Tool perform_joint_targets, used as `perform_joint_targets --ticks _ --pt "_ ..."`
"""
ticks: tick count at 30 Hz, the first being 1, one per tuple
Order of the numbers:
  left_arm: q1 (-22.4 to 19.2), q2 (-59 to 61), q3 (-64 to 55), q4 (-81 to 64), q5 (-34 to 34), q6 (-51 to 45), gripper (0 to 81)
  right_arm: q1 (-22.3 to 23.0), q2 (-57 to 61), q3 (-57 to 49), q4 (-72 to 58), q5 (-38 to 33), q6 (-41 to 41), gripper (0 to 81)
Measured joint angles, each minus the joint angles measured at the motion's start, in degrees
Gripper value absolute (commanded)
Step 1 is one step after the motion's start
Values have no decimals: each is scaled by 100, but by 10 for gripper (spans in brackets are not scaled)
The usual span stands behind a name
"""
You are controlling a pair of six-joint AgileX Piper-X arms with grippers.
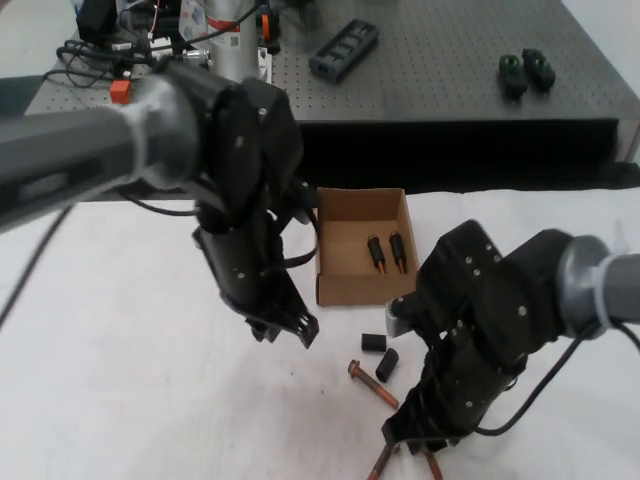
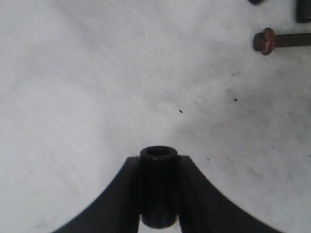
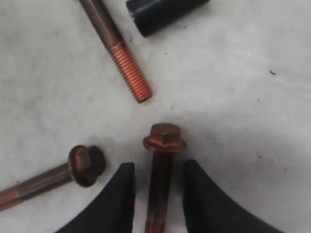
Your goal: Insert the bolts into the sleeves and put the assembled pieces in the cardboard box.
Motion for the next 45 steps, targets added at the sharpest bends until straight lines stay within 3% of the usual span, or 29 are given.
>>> perform_joint_targets --ticks 4,7,8,16,21,24,26,32,38,45 --pt "0 -592 467 -109 107 -214 6 0 46 -21 -1 71 0 132" --pt "0 -911 731 -390 539 -402 6 0 46 -21 -73 73 -25 27" --pt "0 -1007 820 -518 745 -478 6 0 51 -21 -123 73 -34 62" --pt "0 -2272 2355 -2548 2259 -1460 6 -224 -351 167 -642 -313 -14 62" --pt "-57 -2930 3328 -4149 3416 -2181 6 -574 -1815 772 -1467 -1522 521 62" --pt "-156 -3013 3733 -5044 3750 -2538 6 -610 -2510 1126 -2108 -1940 957 62" --pt "-220 -3027 3811 -5269 3829 -2621 6 -608 -3126 1430 -2884 -2181 1432 62" --pt "-973 -3050 3903 -6459 3998 -2765 6 -537 -3902 1847 -4383 -2403 2404 62" --pt "-1048 -3050 3903 -6688 3489 -2765 6 -537 -3968 1953 -5417 -2745 3364 62" --pt "-1048 -3050 3903 -6762 3298 -2765 6 -528 -3968 1953 -5466 -3102 3559 62"
